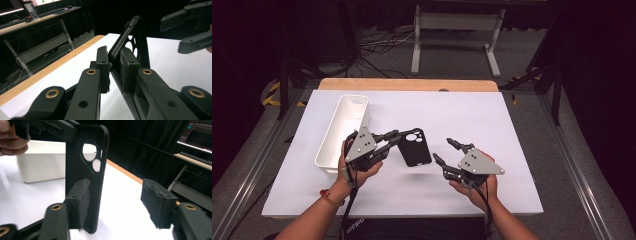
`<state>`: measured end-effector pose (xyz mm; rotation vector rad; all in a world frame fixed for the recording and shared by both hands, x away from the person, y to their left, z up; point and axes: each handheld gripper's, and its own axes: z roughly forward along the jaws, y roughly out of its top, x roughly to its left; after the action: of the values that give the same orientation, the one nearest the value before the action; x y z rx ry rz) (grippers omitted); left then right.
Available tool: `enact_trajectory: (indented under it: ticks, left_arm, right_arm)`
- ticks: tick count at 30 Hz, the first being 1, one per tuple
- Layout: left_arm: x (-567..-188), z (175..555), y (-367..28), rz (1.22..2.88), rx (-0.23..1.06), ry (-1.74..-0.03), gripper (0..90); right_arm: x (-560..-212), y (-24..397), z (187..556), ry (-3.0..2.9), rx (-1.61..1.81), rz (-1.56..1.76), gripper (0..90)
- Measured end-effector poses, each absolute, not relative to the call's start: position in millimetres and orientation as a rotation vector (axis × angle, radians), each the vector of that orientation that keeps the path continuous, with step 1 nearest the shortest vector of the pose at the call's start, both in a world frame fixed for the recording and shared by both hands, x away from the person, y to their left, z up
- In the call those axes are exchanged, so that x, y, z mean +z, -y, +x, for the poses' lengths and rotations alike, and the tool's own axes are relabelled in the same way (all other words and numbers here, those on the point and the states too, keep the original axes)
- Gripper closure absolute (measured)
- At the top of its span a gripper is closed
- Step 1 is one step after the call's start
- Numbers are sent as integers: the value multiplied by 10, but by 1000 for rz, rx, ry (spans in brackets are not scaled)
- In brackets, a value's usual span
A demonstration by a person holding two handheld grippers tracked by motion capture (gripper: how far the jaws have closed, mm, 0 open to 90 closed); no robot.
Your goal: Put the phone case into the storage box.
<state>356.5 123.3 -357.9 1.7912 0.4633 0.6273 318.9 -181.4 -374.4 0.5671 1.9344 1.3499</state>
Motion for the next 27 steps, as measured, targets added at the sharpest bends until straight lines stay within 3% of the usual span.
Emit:
enact_trajectory:
  ticks: [7, 15, 27]
  left_arm:
    - [-3540, 3563, -1287, 1784, 628, -459, 799]
    - [-3518, 3557, -1308, 1775, 635, -457, 799]
    - [-3461, 3554, -1388, 1762, 640, -450, 799]
  right_arm:
    - [-3875, 1894, 3098, -1969, 1329, 604, 271]
    - [-4025, 1917, 3015, -1991, 1267, 568, 207]
    - [-4166, 2050, 3006, -1945, 1210, 556, 185]
